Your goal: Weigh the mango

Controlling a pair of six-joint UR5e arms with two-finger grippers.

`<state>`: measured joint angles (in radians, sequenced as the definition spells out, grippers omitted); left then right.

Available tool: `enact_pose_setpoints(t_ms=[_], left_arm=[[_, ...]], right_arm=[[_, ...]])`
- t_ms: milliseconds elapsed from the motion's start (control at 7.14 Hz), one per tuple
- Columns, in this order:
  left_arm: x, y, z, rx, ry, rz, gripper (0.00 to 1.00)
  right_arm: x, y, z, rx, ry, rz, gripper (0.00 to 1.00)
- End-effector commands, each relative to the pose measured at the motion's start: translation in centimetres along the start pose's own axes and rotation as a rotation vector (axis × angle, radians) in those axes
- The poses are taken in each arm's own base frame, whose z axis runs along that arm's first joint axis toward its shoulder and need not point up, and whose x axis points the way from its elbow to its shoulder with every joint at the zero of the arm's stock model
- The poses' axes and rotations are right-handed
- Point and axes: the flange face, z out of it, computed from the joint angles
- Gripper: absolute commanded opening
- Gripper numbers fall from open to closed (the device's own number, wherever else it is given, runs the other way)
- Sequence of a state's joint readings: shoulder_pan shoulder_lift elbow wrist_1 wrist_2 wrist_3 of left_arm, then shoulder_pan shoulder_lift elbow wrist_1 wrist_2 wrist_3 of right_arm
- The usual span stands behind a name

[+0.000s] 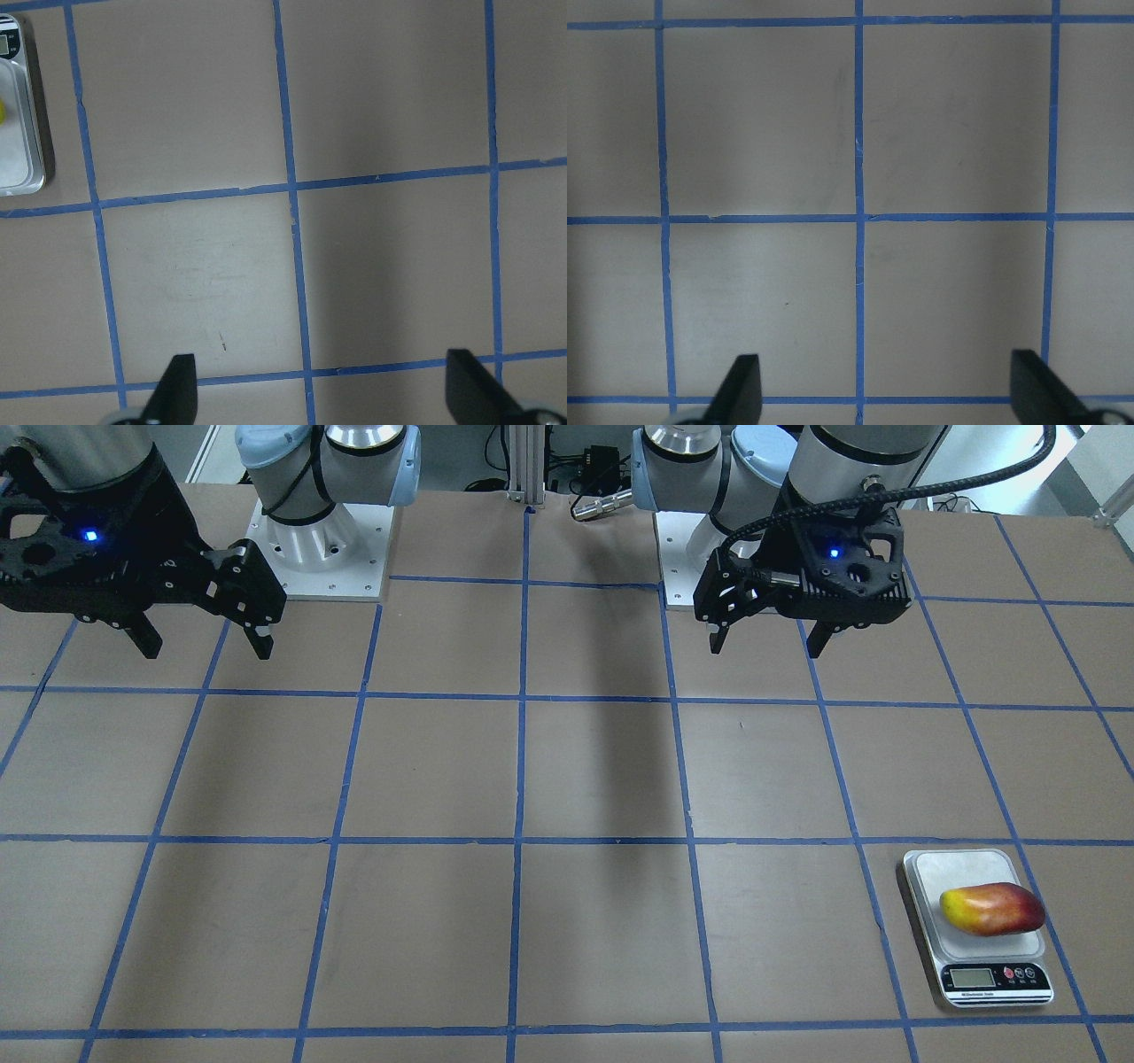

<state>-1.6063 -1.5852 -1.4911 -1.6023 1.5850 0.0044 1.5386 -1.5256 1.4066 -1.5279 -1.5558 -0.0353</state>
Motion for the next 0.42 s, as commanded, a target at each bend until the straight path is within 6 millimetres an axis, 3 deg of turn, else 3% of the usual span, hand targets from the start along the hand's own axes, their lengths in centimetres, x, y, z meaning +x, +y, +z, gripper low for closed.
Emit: enact_pose_setpoints(t_ms=[0, 280], left_arm=[[0.0, -0.03, 0.05, -0.002, 0.0, 0.005, 1.0], [0.04, -0.02, 0.04, 0.0, -0.003, 0.012, 1.0]], right_arm=[[0.0, 0.02, -0.04, 0.001, 0.0, 0.0, 1.0], [0.01, 0.02, -0.04, 0.001, 0.001, 0.0, 1.0]])
